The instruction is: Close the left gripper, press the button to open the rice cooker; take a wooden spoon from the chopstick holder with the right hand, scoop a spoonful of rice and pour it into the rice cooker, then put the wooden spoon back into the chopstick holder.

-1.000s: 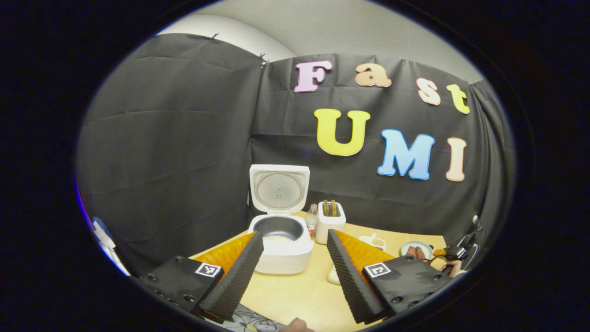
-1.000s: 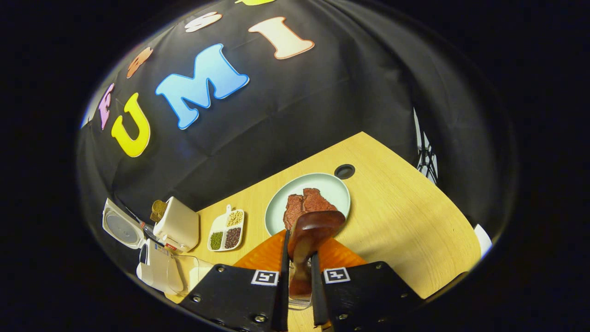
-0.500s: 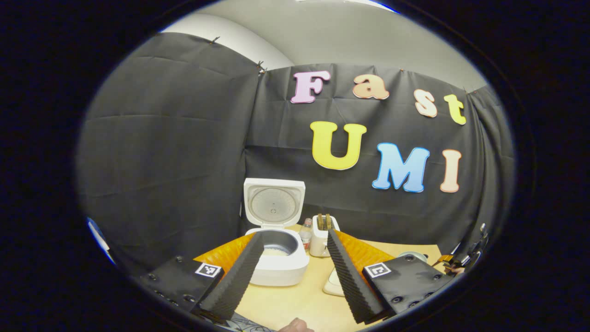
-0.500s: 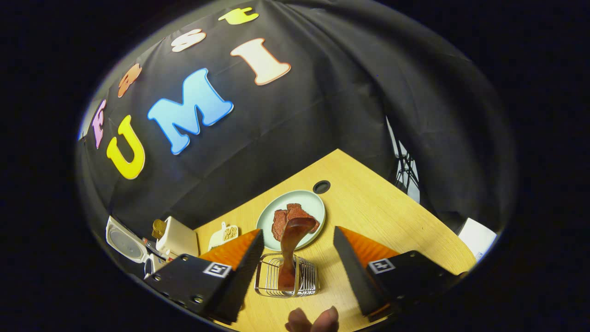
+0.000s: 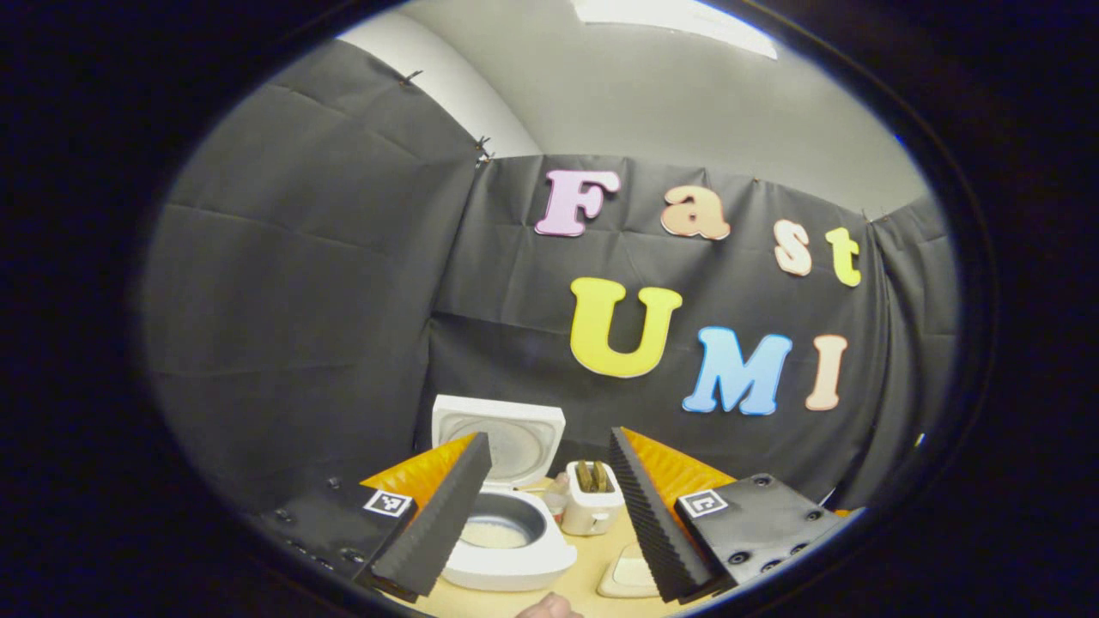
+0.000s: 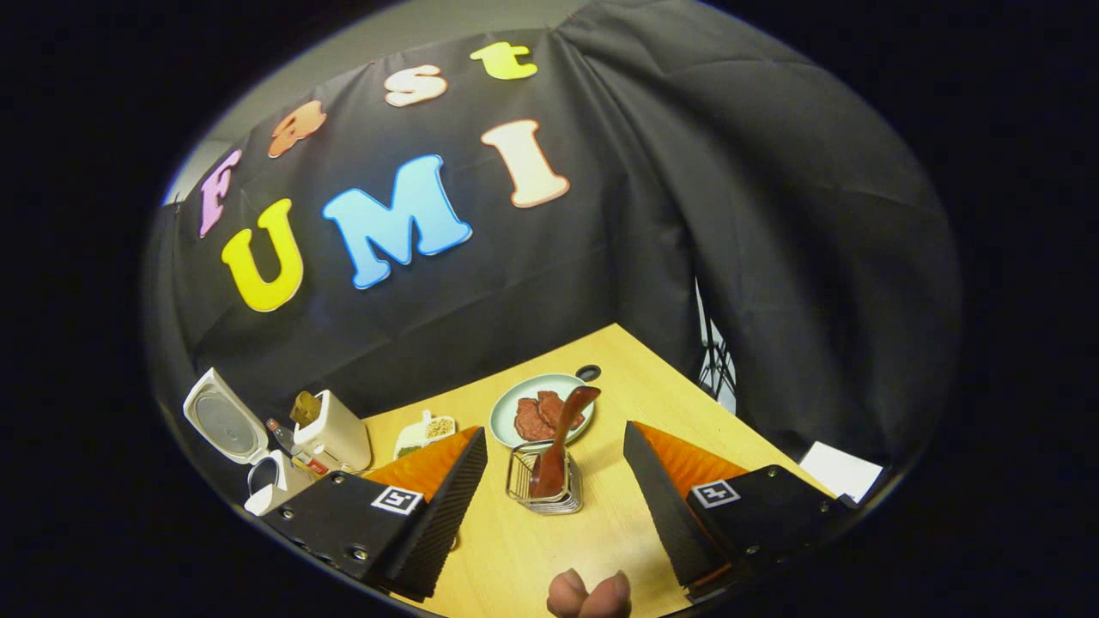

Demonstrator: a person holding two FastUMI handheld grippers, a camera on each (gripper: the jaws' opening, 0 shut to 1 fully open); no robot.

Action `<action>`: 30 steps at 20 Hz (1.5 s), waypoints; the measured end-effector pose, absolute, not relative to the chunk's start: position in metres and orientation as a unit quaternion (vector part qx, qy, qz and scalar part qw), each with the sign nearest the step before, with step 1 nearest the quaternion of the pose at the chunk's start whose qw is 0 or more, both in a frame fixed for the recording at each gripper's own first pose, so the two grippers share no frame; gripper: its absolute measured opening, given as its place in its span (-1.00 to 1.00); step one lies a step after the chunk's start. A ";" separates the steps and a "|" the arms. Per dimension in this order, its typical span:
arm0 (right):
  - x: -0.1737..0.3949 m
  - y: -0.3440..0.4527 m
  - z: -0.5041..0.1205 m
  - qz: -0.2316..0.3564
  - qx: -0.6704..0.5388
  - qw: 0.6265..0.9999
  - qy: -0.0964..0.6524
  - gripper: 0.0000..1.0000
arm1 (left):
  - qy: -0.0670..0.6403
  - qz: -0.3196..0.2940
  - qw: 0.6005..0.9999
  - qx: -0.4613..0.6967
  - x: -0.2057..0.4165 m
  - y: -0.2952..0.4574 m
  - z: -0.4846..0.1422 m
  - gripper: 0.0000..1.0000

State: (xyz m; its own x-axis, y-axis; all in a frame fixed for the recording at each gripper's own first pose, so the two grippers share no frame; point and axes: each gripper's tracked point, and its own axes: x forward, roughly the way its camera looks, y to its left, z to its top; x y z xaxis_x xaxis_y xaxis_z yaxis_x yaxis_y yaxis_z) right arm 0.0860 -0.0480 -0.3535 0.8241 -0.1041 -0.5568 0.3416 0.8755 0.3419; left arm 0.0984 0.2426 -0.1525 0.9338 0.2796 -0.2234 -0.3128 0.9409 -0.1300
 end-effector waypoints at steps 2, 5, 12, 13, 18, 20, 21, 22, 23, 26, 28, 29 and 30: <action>0.075 -0.022 -0.324 -0.112 0.212 0.936 0.259 0.96 | 0.093 0.141 0.980 -0.105 0.124 0.263 -0.153 0.86; 0.059 0.011 -0.287 -0.109 0.211 0.941 0.239 0.95 | 0.086 0.134 0.980 -0.121 0.162 0.290 -0.157 0.93; 0.034 0.092 -0.223 -0.058 0.178 0.958 0.218 0.95 | 0.147 0.166 0.968 -0.117 0.274 0.353 -0.230 0.85; 0.030 0.099 -0.217 -0.054 0.164 0.961 0.214 0.95 | 0.149 0.166 0.968 -0.118 0.287 0.356 -0.238 0.86; 0.028 0.120 -0.200 -0.033 0.112 0.971 0.208 0.95 | 0.167 0.173 0.968 -0.070 0.345 0.374 -0.283 0.87; 0.032 0.126 -0.196 -0.025 0.102 0.973 0.206 0.95 | 0.179 0.178 0.966 -0.058 0.365 0.378 -0.300 0.84; 0.032 0.131 -0.197 -0.019 0.096 0.974 0.206 0.95 | 0.188 0.180 0.964 -0.051 0.372 0.380 -0.311 0.87; 0.033 0.135 -0.197 -0.014 0.088 0.974 0.207 0.95 | 0.200 0.183 0.962 -0.043 0.378 0.386 -0.325 0.90; 0.034 0.131 -0.199 -0.008 0.080 0.975 0.206 0.95 | 0.213 0.188 0.958 -0.035 0.382 0.392 -0.339 0.93; 0.034 0.140 -0.197 0.004 0.071 0.976 0.204 0.96 | 0.234 0.200 0.951 -0.014 0.390 0.407 -0.360 0.86; 0.033 0.143 -0.201 0.010 0.067 0.976 0.208 0.95 | 0.243 0.193 0.951 0.006 0.391 0.407 -0.362 0.87; 0.032 0.145 -0.203 0.012 0.070 0.975 0.210 0.96 | 0.250 0.190 0.950 -0.004 0.388 0.403 -0.361 0.88; 0.031 0.147 -0.205 0.015 0.077 0.974 0.213 0.86 | 0.260 0.191 0.946 -0.015 0.382 0.400 -0.360 0.86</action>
State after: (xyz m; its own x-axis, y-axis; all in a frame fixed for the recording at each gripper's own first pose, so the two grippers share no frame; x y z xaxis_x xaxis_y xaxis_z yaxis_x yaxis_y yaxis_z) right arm 0.0309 0.1469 -0.2046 0.9086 0.0615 -0.4132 0.0043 0.9877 0.1565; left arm 0.3818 0.3997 -0.3596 0.7919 0.3534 -0.4981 -0.3695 0.9266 0.0700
